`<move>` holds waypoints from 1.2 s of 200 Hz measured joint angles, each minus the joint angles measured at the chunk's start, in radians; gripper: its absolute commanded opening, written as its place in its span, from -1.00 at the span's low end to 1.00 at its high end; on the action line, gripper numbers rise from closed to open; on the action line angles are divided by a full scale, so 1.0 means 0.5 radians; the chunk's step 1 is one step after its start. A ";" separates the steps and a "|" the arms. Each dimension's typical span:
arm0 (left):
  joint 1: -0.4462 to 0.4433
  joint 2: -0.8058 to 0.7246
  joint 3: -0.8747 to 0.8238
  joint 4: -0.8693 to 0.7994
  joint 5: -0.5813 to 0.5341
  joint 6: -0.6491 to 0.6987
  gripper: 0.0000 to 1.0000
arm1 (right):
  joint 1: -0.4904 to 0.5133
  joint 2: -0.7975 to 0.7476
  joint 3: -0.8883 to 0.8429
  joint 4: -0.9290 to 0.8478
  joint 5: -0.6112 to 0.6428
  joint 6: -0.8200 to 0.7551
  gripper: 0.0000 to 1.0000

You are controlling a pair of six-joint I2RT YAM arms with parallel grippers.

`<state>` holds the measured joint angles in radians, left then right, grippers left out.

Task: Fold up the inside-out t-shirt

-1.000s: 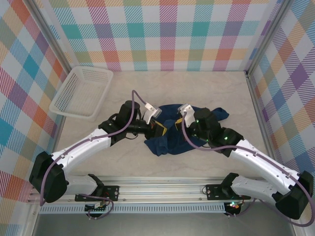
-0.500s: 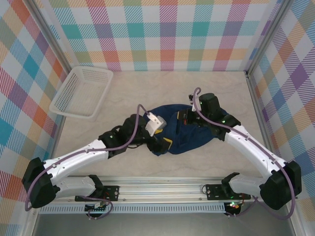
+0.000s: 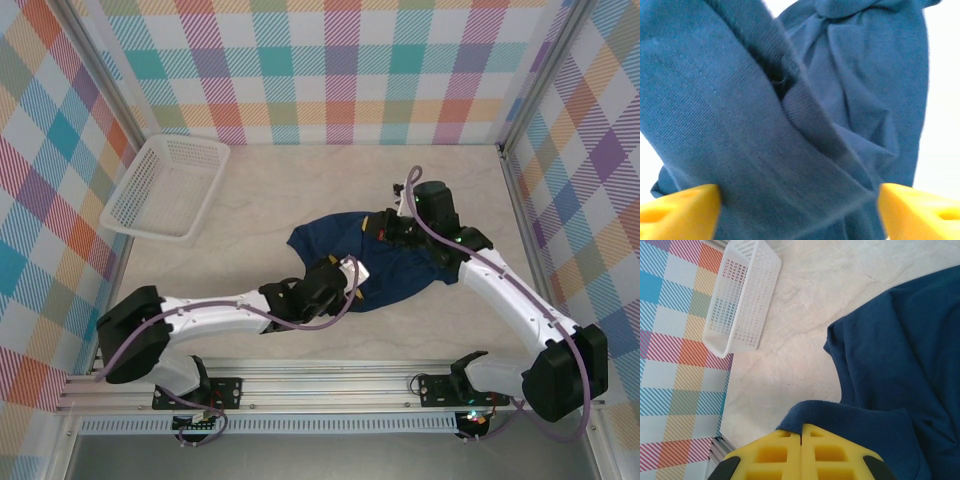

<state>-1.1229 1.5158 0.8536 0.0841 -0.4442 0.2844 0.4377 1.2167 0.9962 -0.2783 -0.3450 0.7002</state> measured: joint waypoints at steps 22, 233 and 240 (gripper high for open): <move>-0.002 0.073 0.000 0.037 -0.027 0.043 -0.64 | -0.047 -0.027 -0.027 -0.053 0.007 -0.008 -1.00; 0.347 -0.131 0.039 -0.529 1.404 -0.523 0.61 | -0.084 -0.372 -0.433 -0.749 0.701 -0.379 -0.10; 0.454 -0.153 0.053 -0.514 1.368 -0.597 0.62 | -0.084 -0.266 -0.390 -0.682 0.723 -0.407 -0.08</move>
<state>-0.8959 1.4395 0.8799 -0.1730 0.2398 -0.0139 0.3958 1.0840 0.8013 -0.6193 0.0166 0.4969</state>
